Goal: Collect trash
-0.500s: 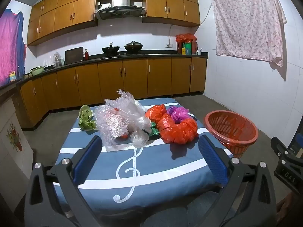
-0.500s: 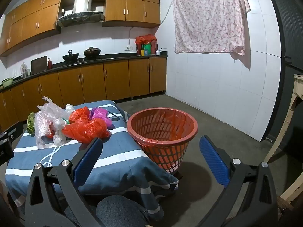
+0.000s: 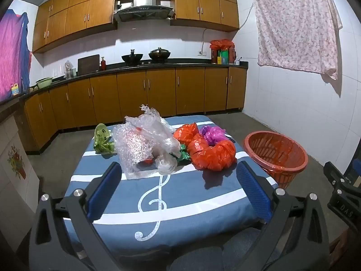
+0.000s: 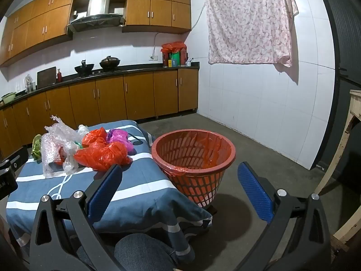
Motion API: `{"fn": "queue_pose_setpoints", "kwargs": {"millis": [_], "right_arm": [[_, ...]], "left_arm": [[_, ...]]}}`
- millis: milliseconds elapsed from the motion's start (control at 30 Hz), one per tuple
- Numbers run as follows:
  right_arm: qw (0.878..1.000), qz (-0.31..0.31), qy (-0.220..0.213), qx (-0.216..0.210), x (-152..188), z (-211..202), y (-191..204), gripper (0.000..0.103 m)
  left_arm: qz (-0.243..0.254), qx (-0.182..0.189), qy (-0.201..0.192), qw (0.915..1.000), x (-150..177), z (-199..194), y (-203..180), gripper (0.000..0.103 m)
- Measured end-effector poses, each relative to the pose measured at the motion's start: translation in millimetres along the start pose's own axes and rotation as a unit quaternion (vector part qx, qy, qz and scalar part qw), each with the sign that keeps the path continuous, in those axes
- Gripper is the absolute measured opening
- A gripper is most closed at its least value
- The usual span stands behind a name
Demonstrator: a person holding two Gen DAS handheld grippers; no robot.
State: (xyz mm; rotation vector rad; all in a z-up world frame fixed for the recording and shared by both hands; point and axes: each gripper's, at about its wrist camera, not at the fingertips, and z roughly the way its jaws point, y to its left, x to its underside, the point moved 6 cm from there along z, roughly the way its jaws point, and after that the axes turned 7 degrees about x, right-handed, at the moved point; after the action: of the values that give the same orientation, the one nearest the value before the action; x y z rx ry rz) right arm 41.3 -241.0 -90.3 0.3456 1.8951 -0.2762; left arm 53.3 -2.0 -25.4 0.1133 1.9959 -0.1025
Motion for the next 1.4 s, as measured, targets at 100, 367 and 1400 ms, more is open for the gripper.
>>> {"fn": "queue_pose_setpoints", "kwargs": {"millis": [100, 367, 1400], "right_arm": [[1.0, 0.0, 0.0, 0.0, -0.2, -0.1, 0.1, 0.101], [1.0, 0.0, 0.0, 0.0, -0.3, 0.0, 0.1, 0.101], [1.0, -0.001, 0.003, 0.001, 0.2, 1.1, 0.1, 0.101]], "left_arm": [[0.0, 0.001, 0.0, 1.0, 0.6, -1.0, -2.1, 0.099], [-0.003, 0.0, 0.002, 1.0, -0.8, 1.0, 2.2, 0.099], [-0.004, 0.0, 0.005, 1.0, -0.4, 1.1, 2.2, 0.099]]}}
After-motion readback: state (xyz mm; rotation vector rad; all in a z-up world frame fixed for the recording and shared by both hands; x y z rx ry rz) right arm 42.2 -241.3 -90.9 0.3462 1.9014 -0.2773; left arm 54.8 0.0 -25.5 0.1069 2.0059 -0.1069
